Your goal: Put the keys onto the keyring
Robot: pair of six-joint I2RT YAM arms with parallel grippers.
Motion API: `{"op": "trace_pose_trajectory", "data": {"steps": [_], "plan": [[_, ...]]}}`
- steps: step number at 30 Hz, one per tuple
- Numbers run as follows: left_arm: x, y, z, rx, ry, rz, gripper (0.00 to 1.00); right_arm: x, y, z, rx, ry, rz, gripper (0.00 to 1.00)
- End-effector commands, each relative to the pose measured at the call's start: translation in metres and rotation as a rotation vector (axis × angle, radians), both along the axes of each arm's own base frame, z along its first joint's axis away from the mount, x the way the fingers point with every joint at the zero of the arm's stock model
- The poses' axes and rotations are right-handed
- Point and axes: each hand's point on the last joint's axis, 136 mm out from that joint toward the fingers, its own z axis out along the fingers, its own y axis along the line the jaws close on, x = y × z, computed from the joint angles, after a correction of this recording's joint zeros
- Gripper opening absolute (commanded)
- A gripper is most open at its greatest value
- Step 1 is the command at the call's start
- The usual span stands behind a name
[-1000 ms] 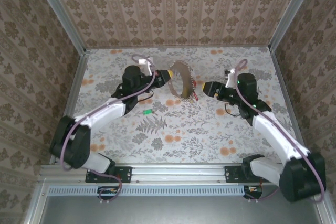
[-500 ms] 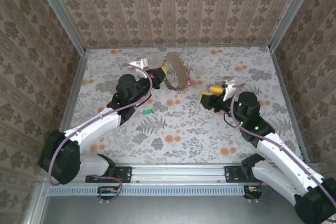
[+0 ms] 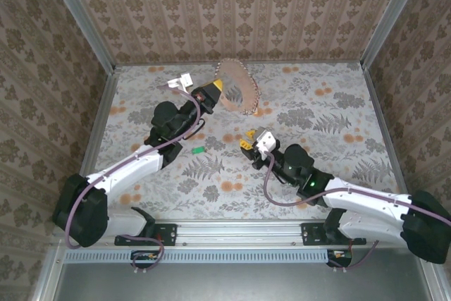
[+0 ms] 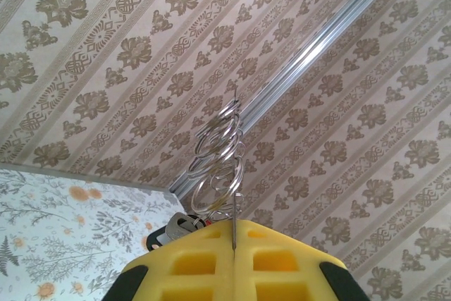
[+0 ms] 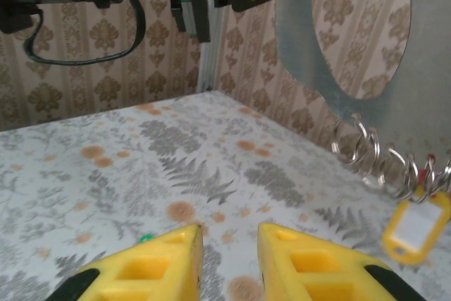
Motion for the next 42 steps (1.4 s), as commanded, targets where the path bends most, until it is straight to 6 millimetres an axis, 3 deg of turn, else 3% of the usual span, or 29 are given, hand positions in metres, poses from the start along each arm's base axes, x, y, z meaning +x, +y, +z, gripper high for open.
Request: {"op": "trace_pose_trajectory", "data": {"steps": [1, 15, 33, 42], "plan": [[-0.010, 0.006, 0.040, -0.119, -0.088, -0.014, 0.00, 0.009, -0.008, 0.036, 0.083, -0.142, -0.085, 0.28], [-0.012, 0.007, 0.043, -0.155, -0.085, -0.023, 0.00, 0.033, -0.024, 0.041, 0.257, -0.107, -0.149, 0.29], [-0.013, 0.007, 0.042, -0.171, -0.079, -0.028, 0.00, 0.050, -0.011, 0.048, 0.307, -0.104, -0.107, 0.17], [-0.013, 0.007, 0.043, -0.178, -0.079, -0.030, 0.00, 0.056, -0.017, 0.051, 0.321, -0.114, -0.142, 0.20]]}}
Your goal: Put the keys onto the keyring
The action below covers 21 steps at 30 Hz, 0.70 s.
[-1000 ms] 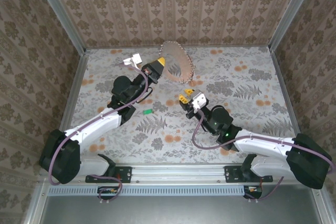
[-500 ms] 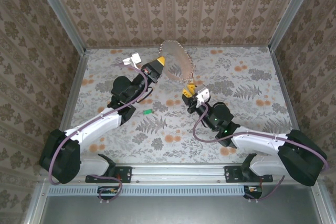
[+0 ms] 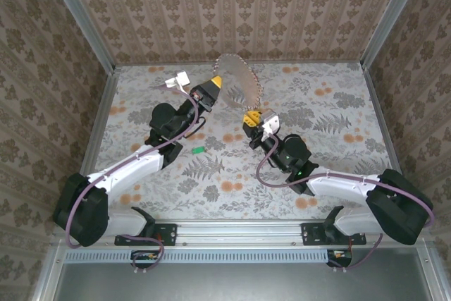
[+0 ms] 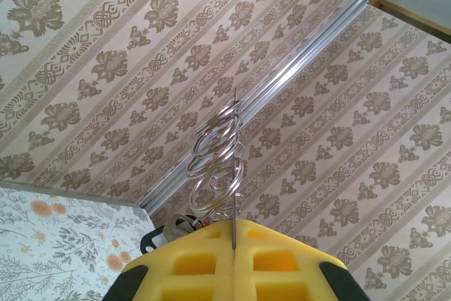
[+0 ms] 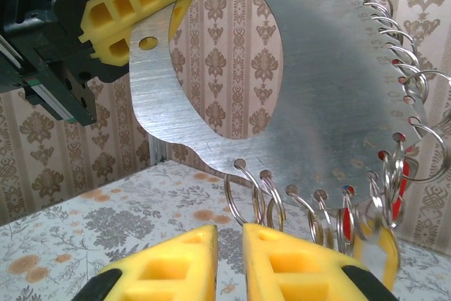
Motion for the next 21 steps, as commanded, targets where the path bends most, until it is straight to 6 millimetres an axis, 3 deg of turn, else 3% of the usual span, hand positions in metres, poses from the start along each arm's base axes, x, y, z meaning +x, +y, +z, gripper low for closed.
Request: {"op": "trace_pose_trajectory", "data": {"steps": [1, 15, 21], "plan": [[-0.0079, 0.0060, 0.0259, -0.080, -0.067, -0.002, 0.00, 0.0033, -0.0034, 0.0223, 0.071, -0.042, -0.017, 0.20], [-0.0078, 0.0050, 0.0276, -0.090, -0.071, -0.009, 0.00, 0.0110, -0.0077, 0.0126, 0.050, -0.027, -0.053, 0.24], [-0.0069, 0.0035, 0.0253, -0.089, -0.063, -0.015, 0.00, 0.0084, -0.0079, 0.0224, 0.083, -0.052, -0.025, 0.22]]}}
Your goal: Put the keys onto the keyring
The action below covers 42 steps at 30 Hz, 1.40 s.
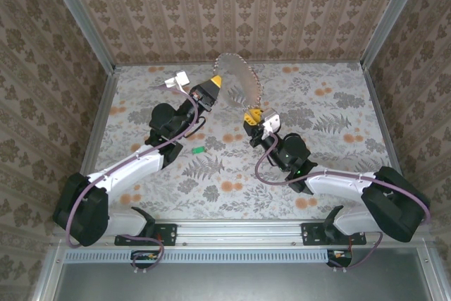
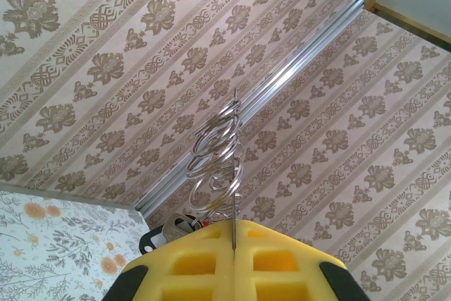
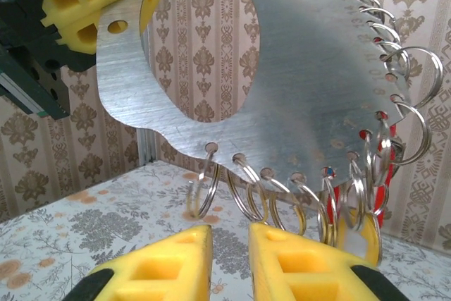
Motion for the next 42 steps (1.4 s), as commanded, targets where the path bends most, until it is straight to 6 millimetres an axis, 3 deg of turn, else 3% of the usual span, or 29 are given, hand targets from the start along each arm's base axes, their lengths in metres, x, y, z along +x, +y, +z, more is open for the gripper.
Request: {"op": "trace_pose_trajectory", "data": {"steps": [1, 6, 12, 29, 42], "plan": [[-0.006, 0.003, 0.022, -0.075, -0.057, -0.011, 0.00, -0.001, -0.001, 0.029, 0.081, -0.059, 0.017, 0.21], [-0.005, 0.003, 0.021, -0.080, -0.054, -0.011, 0.00, -0.004, 0.004, 0.036, 0.082, -0.069, 0.048, 0.19], [-0.006, 0.003, 0.022, -0.084, -0.055, -0.012, 0.00, -0.004, 0.008, 0.028, 0.063, -0.051, 0.065, 0.21], [-0.006, 0.002, 0.022, -0.089, -0.051, -0.015, 0.00, 0.001, 0.019, 0.024, -0.056, -0.096, 0.029, 0.33], [-0.005, 0.002, 0.021, -0.100, -0.047, -0.016, 0.00, 0.008, 0.010, 0.028, -0.027, -0.108, -0.044, 0.13]]}}
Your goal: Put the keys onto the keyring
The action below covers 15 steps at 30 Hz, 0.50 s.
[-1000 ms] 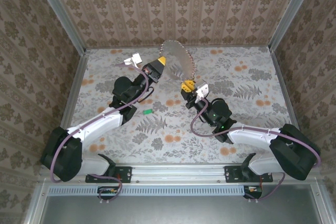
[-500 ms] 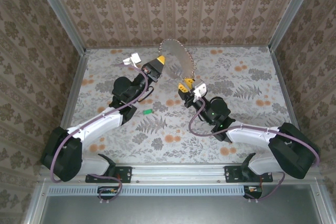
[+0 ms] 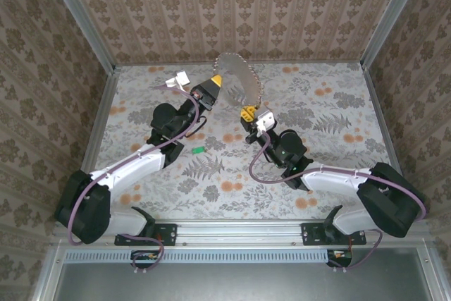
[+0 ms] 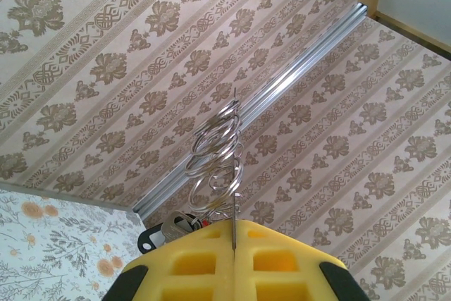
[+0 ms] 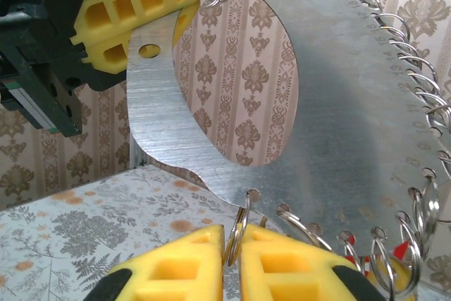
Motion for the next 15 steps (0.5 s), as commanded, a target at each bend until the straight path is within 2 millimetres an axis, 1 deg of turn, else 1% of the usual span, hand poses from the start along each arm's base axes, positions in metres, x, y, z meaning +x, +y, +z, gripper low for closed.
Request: {"op": "trace_pose_trajectory", "data": {"steps": [1, 3, 6, 9, 13, 15], "plan": [[-0.010, 0.003, 0.025, -0.079, -0.066, -0.021, 0.00, 0.002, -0.004, 0.018, 0.052, -0.045, -0.032, 0.12], [-0.010, 0.003, 0.025, -0.082, -0.067, -0.020, 0.00, 0.002, -0.003, 0.018, 0.055, -0.041, -0.029, 0.07], [-0.009, 0.005, 0.025, -0.085, -0.064, -0.015, 0.00, 0.001, -0.004, 0.016, 0.055, -0.036, -0.028, 0.02], [-0.007, 0.007, 0.021, -0.087, -0.050, 0.002, 0.00, 0.001, -0.004, 0.015, 0.053, -0.023, -0.026, 0.00], [0.002, 0.015, 0.003, -0.090, 0.017, 0.060, 0.01, -0.002, -0.003, 0.007, 0.037, 0.043, 0.001, 0.00], [0.009, 0.017, -0.012, -0.079, 0.078, 0.084, 0.02, -0.003, -0.003, 0.000, 0.025, 0.122, 0.012, 0.00]]}}
